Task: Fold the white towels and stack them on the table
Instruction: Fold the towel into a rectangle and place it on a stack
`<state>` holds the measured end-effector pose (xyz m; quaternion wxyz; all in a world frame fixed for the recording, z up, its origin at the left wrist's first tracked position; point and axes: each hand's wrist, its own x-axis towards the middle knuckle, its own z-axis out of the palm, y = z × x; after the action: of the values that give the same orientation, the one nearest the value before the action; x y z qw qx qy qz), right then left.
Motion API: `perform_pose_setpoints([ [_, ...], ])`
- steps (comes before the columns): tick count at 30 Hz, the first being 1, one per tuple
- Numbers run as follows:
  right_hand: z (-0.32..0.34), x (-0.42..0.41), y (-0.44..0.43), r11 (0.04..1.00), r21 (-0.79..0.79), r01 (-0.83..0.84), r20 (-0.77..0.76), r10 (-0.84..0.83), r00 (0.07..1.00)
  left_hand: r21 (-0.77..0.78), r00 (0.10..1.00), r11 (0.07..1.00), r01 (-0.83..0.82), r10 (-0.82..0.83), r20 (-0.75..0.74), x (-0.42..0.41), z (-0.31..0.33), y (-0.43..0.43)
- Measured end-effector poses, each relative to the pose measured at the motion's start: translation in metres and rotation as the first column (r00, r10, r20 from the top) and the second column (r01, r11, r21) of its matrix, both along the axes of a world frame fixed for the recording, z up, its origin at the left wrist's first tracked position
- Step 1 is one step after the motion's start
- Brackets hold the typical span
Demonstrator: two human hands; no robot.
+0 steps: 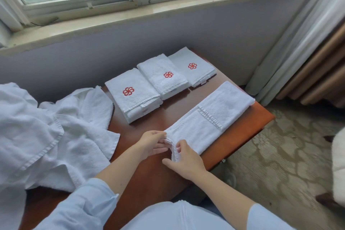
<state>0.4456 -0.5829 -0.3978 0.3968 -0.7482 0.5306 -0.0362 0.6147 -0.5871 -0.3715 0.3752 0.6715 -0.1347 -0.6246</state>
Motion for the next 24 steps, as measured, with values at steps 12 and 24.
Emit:
perform_pose_setpoints([
  [12, 0.044, -0.044, -0.091, 0.943, 0.203, 0.265, 0.263, -0.313, 0.913, -0.115, 0.669, 0.853, 0.509, -0.307, 0.677, -0.031, 0.034, -0.065],
  [24, 0.076, -0.113, -0.210, 0.930, 0.140, 0.340, 0.359, -0.367, 0.858, -0.319, 0.622, 0.785, 0.531, -0.106, 0.776, -0.101, 0.046, -0.193],
])
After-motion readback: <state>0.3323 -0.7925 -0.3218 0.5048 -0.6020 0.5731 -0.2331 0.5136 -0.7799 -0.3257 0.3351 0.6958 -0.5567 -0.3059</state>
